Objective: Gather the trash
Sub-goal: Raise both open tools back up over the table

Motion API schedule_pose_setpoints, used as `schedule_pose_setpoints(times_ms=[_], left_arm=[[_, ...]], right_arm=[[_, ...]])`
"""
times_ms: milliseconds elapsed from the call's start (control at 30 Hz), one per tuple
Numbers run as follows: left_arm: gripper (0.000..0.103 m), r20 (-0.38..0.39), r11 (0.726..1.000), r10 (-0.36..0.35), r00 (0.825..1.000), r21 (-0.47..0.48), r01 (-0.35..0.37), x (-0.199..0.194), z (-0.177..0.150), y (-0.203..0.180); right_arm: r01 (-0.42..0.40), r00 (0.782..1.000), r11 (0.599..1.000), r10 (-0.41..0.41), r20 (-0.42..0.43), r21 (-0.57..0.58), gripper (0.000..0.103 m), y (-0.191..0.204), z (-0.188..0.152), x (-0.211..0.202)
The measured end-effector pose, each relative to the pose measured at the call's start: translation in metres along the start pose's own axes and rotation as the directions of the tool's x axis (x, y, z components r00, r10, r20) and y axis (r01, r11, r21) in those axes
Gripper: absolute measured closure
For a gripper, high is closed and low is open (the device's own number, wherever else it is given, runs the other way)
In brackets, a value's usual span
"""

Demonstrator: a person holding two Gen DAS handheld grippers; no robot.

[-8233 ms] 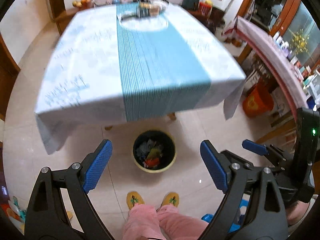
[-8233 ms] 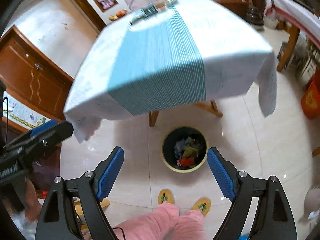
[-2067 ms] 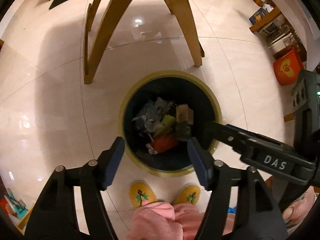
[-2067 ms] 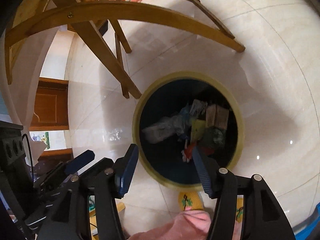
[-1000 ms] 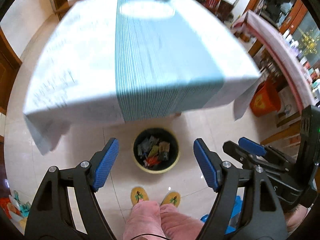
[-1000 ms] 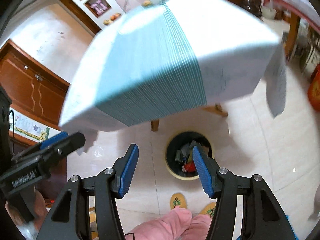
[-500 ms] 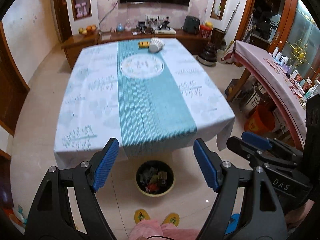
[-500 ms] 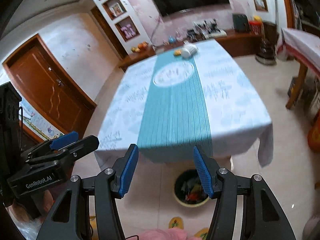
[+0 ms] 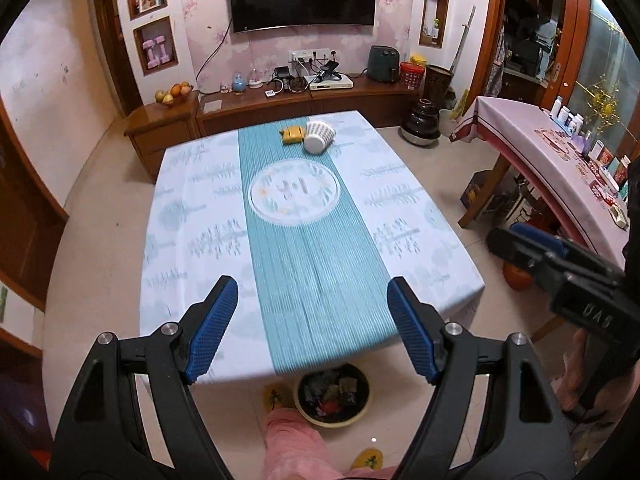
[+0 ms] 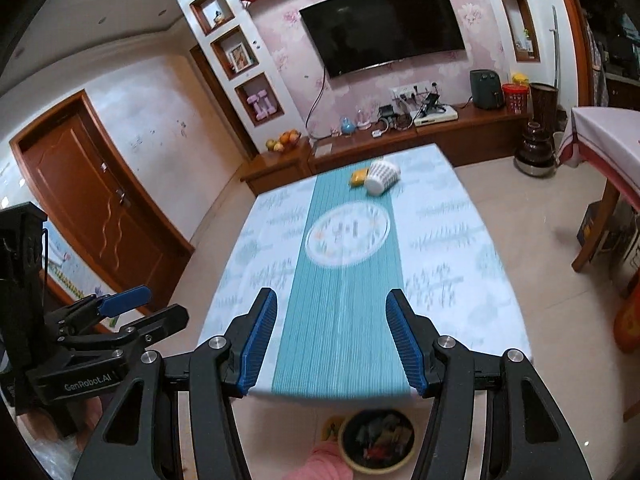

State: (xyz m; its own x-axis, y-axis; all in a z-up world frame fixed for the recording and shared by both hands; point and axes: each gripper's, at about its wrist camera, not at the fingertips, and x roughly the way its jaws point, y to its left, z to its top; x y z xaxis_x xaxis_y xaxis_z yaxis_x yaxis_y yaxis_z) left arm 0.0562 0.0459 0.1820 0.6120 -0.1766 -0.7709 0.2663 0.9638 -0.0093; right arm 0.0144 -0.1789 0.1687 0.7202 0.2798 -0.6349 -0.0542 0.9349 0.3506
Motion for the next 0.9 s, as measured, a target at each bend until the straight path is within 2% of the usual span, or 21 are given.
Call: schedule_pose_setpoints(times_ms=[100, 267, 433, 567, 733, 900], left_arm=[[0.028, 0.005, 1.0, -0.009, 1.0, 0.011, 0.009, 0.021, 0.043, 0.017], [0.028, -0.027, 0.997, -0.055, 0.998, 0.047, 0.057, 0.081, 0.119, 0.049], [0.028, -0.077, 0.986, -0.078, 0.994, 0.142, 0.088, 0.167, 0.192, 0.074], [0.028, -0.147, 0.973, -0.105, 0.984, 0.188, 0.132, 0.249, 0.241, 0.09], [0.028, -0.211, 0.967, -0.135, 0.968, 0.186, 0.175, 0.348, 0.289, 0.113], [0.029, -0.268, 0.967, -0.168, 0.949, 0.142, 0.212, 0.442, 0.316, 0.135]], right_arm=[[0.024, 1.0, 1.0, -0.024, 0.019, 0.003, 0.04, -0.006, 0.04, 0.024], [0.078, 0.997, 0.995, -0.078, -0.005, 0.06, 0.039, -0.027, 0.099, 0.084], [0.114, 0.993, 0.978, -0.107, -0.051, 0.176, 0.039, -0.056, 0.161, 0.167], [0.14, 0.988, 0.958, -0.119, -0.1, 0.248, 0.039, -0.074, 0.208, 0.249], [0.157, 0.981, 0.944, -0.116, -0.155, 0.291, 0.039, -0.089, 0.249, 0.343], [0.177, 0.972, 0.919, -0.105, -0.212, 0.353, 0.039, -0.111, 0.279, 0.446]])
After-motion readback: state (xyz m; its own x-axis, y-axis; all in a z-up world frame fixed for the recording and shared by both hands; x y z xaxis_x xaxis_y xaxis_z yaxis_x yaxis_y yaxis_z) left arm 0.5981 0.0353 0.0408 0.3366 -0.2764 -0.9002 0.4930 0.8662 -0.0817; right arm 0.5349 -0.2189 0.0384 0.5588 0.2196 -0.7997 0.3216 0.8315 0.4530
